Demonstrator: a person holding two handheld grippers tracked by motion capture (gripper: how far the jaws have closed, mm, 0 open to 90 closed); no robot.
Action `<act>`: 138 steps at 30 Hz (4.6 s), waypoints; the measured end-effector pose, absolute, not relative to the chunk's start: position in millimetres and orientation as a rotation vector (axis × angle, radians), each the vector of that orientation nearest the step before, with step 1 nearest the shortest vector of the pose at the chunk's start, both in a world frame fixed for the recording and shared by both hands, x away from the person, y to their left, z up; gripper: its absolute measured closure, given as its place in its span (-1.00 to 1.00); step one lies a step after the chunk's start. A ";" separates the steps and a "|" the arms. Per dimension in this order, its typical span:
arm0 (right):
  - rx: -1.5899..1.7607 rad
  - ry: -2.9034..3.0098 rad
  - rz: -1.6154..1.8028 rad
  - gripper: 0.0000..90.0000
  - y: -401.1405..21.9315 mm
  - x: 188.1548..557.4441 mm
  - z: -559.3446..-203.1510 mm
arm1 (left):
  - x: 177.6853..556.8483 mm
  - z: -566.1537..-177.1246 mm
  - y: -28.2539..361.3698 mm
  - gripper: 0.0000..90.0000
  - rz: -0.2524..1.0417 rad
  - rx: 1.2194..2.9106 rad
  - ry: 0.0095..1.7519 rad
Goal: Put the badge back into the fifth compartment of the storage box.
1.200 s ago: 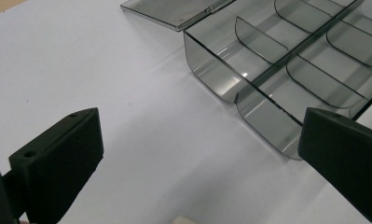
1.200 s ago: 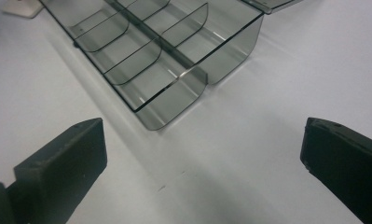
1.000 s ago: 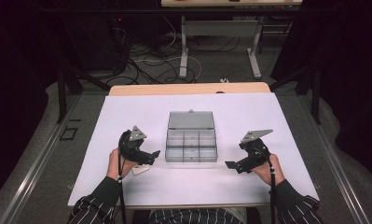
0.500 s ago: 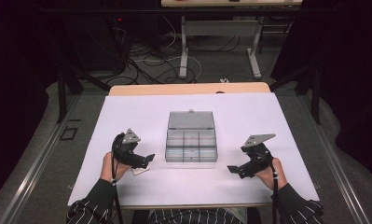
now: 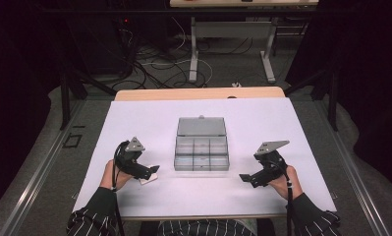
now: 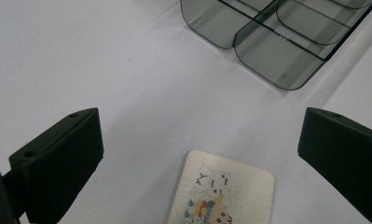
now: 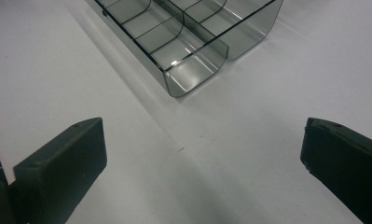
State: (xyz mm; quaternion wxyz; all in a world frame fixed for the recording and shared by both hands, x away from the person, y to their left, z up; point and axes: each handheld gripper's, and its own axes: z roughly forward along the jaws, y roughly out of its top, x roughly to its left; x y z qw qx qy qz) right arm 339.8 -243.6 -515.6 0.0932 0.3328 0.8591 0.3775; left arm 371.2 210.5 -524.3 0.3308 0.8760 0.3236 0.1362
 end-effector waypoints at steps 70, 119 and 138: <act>0.970 2.564 1.077 -1.00 -241.9 341.0 -516.9 | 364.5 -533.6 210.1 -0.25 0.186 2.461 0.687; 0.957 2.578 1.061 -1.00 -241.9 344.0 -518.9 | 367.2 -495.2 171.7 -0.25 0.265 2.350 0.779; 0.960 2.571 1.068 -1.00 -242.0 344.1 -519.2 | 371.5 -491.0 142.2 -0.25 0.289 2.341 0.737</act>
